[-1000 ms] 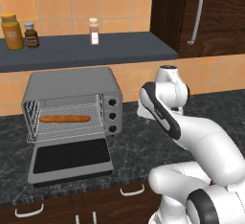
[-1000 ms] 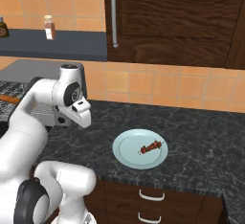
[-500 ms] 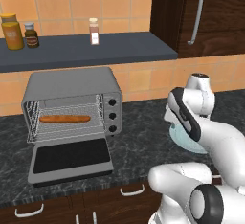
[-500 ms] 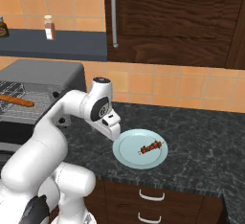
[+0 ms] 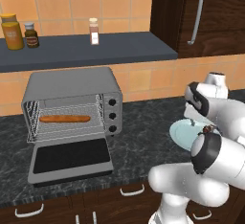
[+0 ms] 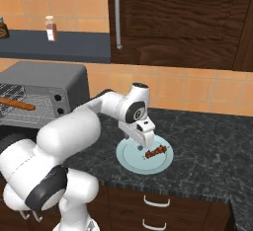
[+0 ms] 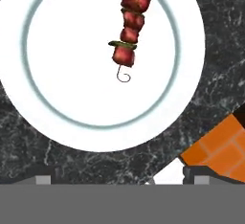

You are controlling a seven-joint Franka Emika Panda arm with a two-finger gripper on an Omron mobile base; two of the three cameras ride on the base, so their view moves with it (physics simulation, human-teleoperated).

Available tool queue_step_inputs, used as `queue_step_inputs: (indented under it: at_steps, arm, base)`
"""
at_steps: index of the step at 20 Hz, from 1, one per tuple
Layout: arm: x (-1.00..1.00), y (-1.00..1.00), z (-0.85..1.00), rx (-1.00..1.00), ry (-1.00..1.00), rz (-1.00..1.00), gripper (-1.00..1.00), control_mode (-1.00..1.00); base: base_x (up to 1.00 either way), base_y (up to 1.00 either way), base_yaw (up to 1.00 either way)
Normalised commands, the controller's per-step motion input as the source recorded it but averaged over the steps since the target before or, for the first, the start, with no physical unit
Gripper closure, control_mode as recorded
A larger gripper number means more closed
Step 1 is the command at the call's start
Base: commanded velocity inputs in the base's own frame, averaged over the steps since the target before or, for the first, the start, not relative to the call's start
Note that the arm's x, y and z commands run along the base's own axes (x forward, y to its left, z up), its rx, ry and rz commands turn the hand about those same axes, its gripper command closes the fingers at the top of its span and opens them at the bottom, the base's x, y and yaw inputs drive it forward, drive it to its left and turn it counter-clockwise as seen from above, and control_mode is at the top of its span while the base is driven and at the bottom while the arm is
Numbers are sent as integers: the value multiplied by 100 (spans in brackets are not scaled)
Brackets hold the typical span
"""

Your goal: Pick up the kebab skewer and baguette bread, and place them inside the toaster oven. Close the toaster oven door and start by setting the timer.

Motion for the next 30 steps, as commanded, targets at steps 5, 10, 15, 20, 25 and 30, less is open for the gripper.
queue_step_inputs:
  at_steps: [5,10,15,20,25,30]
  arm:
    - [64,-84,-17,0,18,-13,-100,-100]
    - [13,-62,-53,0,5,-11,-100,-100]
    - [12,0,-51,-5,-2,-26,-100,-100]
    - [0,13,-27,-15,-22,-3,-100,-100]
    - [-10,23,-19,-18,-30,0,-100,-100]
    - [21,10,-6,-5,-5,2,-100,-100]
  base:
    - [0,0,0]
    - [0,0,0]
    - [0,0,0]
    - [0,0,0]
    - [0,0,0]
    - [0,0,0]
